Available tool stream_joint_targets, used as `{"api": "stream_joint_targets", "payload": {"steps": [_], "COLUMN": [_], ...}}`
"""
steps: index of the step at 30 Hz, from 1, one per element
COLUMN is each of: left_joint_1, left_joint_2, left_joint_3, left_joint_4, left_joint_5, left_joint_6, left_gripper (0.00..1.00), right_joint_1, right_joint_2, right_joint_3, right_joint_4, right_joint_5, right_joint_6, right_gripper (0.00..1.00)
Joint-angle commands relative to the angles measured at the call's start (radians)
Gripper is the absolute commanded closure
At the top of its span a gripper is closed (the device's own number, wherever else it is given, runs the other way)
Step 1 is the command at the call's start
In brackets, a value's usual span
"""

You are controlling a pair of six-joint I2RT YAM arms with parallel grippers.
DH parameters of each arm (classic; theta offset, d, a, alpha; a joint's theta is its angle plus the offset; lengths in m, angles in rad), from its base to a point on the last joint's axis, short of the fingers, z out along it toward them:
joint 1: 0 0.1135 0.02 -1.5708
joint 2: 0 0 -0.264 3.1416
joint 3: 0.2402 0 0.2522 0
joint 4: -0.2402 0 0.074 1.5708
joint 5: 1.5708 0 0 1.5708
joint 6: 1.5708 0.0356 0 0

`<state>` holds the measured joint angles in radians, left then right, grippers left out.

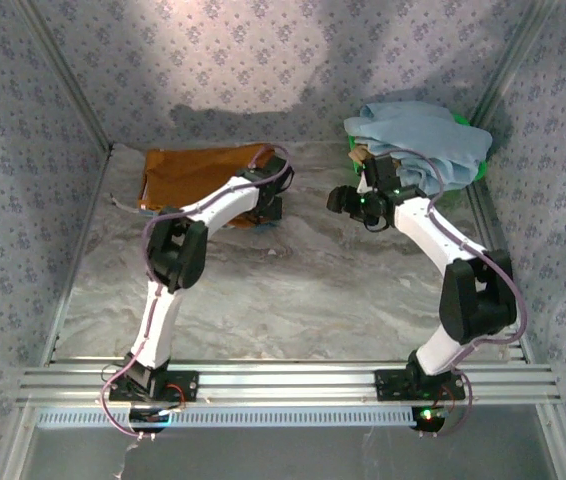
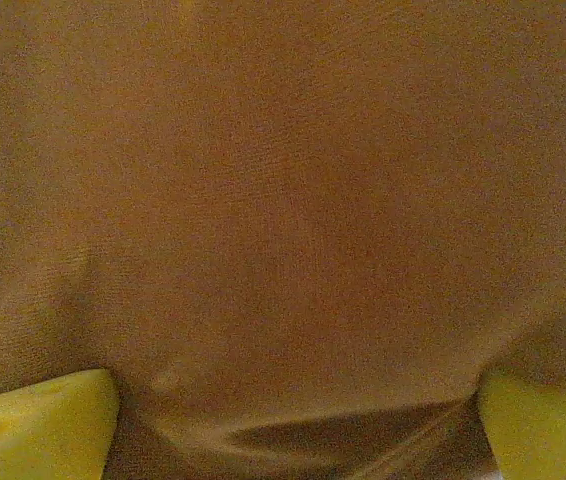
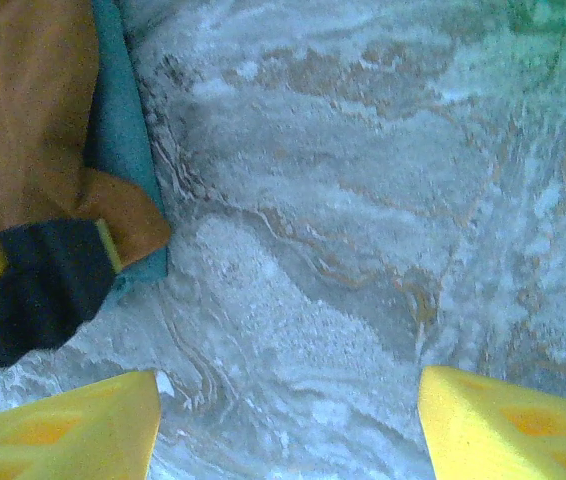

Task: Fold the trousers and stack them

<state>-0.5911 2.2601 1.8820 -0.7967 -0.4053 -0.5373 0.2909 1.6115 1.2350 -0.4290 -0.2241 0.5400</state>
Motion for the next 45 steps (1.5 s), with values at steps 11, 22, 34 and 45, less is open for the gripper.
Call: {"api": "stream_joint_targets", "payload": {"steps": [11,22,34,45], "left_joint_1": [0.258,0.454,0.496,0.789], "left_joint_2": [-0.08,-0.043,-0.514,-0.344], "left_joint_3": [-0.24,-0.118,-0.475,-0.379], "left_joint_4": [0.174,0.123,0.278,0.221], "left_joint_5": [0.061,0.294,0.152,0.185], "left_joint_6": [0.061,0.308,0.114,-0.03], "left_gripper": [0.15,0.17,0.04,0.16], "right_joint_1": [-0.018,-0.005,0.002,0.015], "right_joint_2": [-0.024,-0.027,-0.014,-0.016], "right_joint_3": [-0.034,-0.031,-0.002,0.0], "right_joint_4": [0.083,0.077,0.055,0.047], "right_joint_5": [-0.056,-0.053,-0.041,-0.034], "right_joint_6": [0.035,0.039,0.016,-0.002], "right_gripper": [0.31,0.32,0.32,0.32]}}
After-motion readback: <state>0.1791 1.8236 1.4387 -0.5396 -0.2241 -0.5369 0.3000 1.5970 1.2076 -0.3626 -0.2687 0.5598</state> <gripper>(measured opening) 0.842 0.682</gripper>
